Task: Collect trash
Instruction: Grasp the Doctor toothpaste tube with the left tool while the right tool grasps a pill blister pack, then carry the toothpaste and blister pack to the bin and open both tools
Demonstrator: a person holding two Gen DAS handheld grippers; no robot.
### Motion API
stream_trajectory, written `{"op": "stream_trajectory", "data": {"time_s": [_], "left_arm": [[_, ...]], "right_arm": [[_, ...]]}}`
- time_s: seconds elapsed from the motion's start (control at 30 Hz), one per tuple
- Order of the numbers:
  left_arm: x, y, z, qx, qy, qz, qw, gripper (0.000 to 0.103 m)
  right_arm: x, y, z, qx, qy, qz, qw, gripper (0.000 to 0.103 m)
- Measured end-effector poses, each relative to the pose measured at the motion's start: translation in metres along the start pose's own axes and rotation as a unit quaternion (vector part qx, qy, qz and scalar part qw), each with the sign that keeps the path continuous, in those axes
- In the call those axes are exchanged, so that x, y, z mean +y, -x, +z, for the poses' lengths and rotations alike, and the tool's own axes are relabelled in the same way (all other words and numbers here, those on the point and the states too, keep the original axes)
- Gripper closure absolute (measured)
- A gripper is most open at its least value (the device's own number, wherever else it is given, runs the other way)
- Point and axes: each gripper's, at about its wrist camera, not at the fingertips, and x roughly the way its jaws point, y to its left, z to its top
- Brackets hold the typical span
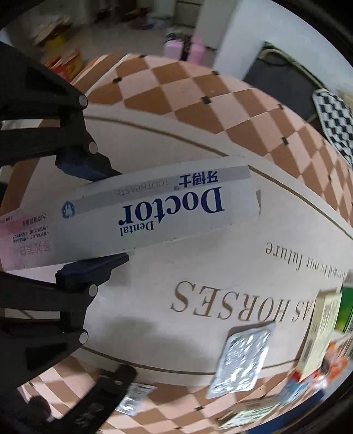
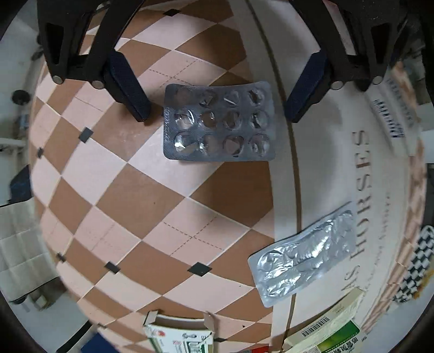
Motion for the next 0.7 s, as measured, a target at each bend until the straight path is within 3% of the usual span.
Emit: {"op": "stream_trajectory", "data": {"time_s": [0.07, 0.2, 0.27, 0.5, 0.7], "left_arm": [[-0.004, 0.008, -0.008, -0.015, -0.016, 0.011, 0.9997, 0.057], [0.000, 0.024, -0.022, -0.042, -0.035, 0.015, 0.9984, 0.057], [0.013, 0.033, -0.042, -0.057, -0.046, 0.008, 0.9973, 0.057], [0.041, 0.066, -0.074, -0.110, -0.096, -0.034, 0.9887, 0.057], [0.070, 0.100, -0.116, -0.137, -0.142, -0.094, 0.9758, 0.057]], "right_arm": [[0.005, 0.006, -0.004, -0.021, 0.000, -0.006, 1.000, 0.031], [0.009, 0.017, -0.013, -0.049, 0.019, 0.000, 0.999, 0.039], [0.006, 0.025, -0.020, -0.065, 0.029, 0.008, 0.997, 0.050], [-0.008, 0.053, -0.062, -0.094, 0.003, 0.067, 0.993, 0.050], [-0.008, 0.083, -0.126, -0.123, -0.032, 0.118, 0.985, 0.050]]}}
